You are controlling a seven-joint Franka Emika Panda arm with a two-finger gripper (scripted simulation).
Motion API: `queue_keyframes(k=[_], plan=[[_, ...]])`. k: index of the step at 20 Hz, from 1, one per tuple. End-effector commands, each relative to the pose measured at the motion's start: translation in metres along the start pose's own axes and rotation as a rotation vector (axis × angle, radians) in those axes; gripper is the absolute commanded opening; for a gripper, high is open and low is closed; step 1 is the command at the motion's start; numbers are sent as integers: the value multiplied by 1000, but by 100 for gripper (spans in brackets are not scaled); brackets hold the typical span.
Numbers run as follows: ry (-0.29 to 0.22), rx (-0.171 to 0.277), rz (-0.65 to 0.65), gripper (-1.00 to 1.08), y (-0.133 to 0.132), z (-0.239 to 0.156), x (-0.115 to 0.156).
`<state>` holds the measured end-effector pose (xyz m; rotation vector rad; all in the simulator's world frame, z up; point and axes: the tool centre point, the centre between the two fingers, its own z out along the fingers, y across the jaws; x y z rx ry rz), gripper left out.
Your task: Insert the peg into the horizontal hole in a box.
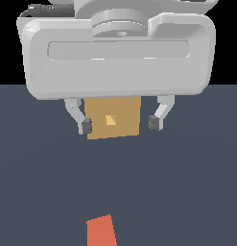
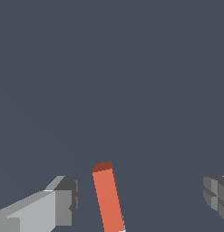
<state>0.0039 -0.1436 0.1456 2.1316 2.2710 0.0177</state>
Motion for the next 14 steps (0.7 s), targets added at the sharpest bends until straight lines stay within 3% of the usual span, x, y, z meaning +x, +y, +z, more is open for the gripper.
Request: queue_keyframes(k=[1,14], plan=[[2,3,-25,100,-4,10,-23],[11,18,-149,100,-9,60,-137]])
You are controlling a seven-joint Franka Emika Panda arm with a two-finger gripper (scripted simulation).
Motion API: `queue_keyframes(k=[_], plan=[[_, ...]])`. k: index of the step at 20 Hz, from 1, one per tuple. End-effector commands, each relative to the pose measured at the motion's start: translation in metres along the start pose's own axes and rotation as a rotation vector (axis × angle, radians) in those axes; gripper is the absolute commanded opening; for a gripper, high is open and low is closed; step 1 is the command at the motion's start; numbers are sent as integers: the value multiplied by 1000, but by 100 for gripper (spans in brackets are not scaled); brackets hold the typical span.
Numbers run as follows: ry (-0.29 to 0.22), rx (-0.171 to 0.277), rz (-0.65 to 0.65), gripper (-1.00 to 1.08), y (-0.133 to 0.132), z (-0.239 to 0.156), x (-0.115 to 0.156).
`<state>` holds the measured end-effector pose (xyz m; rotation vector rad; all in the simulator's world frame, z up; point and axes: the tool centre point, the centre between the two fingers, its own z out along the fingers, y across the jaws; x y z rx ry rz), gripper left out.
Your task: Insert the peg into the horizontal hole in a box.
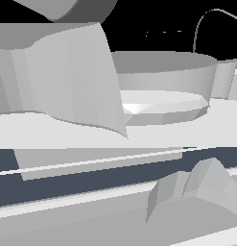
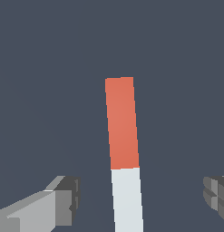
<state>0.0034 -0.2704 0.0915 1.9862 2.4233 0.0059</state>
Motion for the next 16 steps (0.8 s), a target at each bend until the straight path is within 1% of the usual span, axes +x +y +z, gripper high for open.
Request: queue_keyframes(k=[1,4,8,12,16], plan=[[1,2,-22,100,-1,8,-18],[3,4,-40,100,-2,15,-34],[4,6,-57,100,-3,21,-50],[4,8,-67,100,-2,25,-59],[4,8,-70,100,-2,26,-61]])
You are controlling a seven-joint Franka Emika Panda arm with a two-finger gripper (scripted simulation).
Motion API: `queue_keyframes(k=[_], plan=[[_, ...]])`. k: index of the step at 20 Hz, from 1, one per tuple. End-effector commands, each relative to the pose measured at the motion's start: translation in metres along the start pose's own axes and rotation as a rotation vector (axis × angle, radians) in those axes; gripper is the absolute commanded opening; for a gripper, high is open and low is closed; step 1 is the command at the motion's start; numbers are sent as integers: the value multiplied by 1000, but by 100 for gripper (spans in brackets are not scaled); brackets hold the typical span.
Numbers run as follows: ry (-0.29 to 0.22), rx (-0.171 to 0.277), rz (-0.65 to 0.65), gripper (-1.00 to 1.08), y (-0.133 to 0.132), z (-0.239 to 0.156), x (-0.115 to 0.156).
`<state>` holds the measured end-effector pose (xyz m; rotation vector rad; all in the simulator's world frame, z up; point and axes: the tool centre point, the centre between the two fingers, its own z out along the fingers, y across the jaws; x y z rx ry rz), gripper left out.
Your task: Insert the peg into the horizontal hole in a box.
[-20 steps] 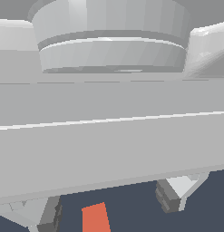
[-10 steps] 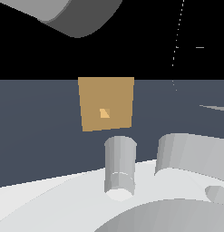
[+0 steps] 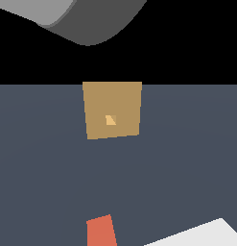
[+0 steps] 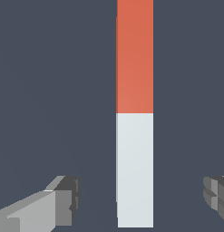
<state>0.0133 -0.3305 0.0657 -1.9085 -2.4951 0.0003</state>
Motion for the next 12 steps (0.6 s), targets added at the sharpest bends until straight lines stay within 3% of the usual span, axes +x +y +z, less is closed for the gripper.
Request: queue_keyframes(k=[1,12], plan=[[0,0,-2,100,1,0,-1],[0,0,-2,100,0,37,0]])
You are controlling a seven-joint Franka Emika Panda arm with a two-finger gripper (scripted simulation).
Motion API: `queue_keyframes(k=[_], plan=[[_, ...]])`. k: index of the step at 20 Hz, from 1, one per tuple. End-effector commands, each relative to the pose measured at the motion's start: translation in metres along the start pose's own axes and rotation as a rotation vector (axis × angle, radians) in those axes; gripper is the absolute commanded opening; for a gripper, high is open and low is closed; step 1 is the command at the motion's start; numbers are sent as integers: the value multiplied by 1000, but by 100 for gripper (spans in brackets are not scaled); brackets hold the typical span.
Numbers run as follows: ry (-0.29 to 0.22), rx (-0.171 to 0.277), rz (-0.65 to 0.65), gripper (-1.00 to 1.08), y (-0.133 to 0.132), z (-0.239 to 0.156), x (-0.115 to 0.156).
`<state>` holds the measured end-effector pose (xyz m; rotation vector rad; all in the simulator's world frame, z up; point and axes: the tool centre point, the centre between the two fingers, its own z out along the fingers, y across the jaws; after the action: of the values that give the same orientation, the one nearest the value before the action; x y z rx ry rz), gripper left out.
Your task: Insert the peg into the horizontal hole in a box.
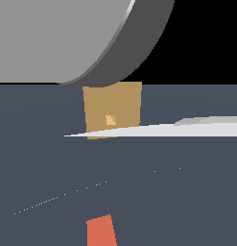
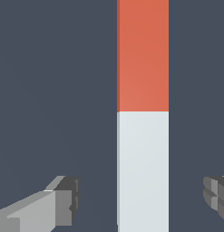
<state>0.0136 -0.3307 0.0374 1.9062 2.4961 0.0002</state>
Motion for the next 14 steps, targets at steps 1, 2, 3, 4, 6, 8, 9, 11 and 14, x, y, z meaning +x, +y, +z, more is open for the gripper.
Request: queue_keyframes(k=[1,2,3,4,6,8,9,11,14], plan=[[1,1,-1,100,0,13,1],[1,1,-1,100,0,17,1],[1,1,-1,100,0,20,0],[1,1,-1,100,0,22,0],[1,1,-1,100,0,23,0],[1,1,-1,100,1,22,-1],[1,1,-1,-100,1,22,-1],[1,1,-1,-100,1,22,-1],[1,1,-1,-100,1,22,-1]])
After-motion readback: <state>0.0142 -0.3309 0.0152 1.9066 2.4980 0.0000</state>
